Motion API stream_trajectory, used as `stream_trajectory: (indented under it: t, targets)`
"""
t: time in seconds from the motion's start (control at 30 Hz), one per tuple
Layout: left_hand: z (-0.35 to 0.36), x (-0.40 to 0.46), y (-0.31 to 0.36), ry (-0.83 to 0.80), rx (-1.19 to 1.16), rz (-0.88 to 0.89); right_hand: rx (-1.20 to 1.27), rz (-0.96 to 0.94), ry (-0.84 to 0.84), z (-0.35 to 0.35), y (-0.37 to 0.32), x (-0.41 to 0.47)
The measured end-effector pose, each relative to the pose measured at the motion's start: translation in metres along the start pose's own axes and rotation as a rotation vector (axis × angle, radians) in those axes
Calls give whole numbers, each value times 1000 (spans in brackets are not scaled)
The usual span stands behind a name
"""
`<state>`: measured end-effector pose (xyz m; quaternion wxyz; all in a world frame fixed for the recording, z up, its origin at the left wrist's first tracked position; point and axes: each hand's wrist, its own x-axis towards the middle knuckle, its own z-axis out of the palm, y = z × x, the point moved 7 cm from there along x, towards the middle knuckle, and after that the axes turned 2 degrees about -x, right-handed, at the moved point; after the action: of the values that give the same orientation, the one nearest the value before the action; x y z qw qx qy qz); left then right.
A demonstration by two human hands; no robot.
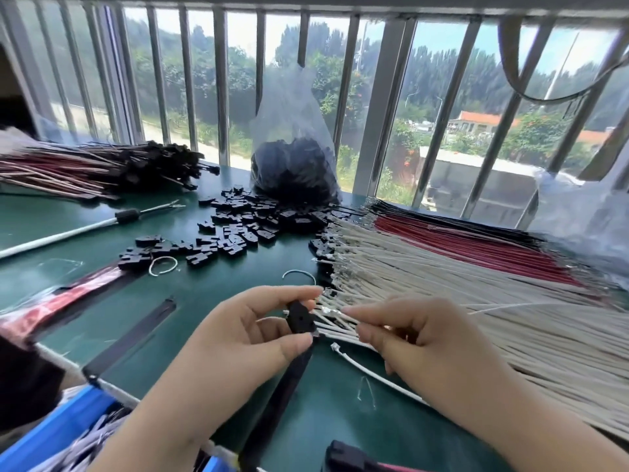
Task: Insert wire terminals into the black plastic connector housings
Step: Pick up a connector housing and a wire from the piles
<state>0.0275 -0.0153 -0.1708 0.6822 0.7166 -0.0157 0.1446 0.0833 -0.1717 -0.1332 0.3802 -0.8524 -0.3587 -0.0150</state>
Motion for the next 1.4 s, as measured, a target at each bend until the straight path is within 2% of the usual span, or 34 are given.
stream_trajectory:
  t: [0.2, 0.37, 0.53, 0.7, 0.87, 1.13, 1.23, 1.4]
  targets:
    - [11, 0, 0, -86, 82, -7, -69, -15, 25, -3, -3, -2]
    - [11, 0, -4, -40, 5, -48, -147, 2, 26, -7, 1, -2]
    - [2, -1, -2, 70, 33, 42, -154, -36, 25, -10, 0, -3]
    - [1, 0, 5, 78, 63, 141, -127, -65, 8, -10, -2, -5]
    - [7, -2, 1, 47, 49, 67, -148, -88, 36, -10, -4, -6]
    - [7, -3, 6, 35, -37, 55, -152, -93, 65, -11, -5, -7]
    - [7, -3, 5, -9, 9, 26, -143, -84, 79, -13, -4, -8]
    - [9, -2, 0, -97, -73, -37, -121, -111, 100, -13, -9, -9]
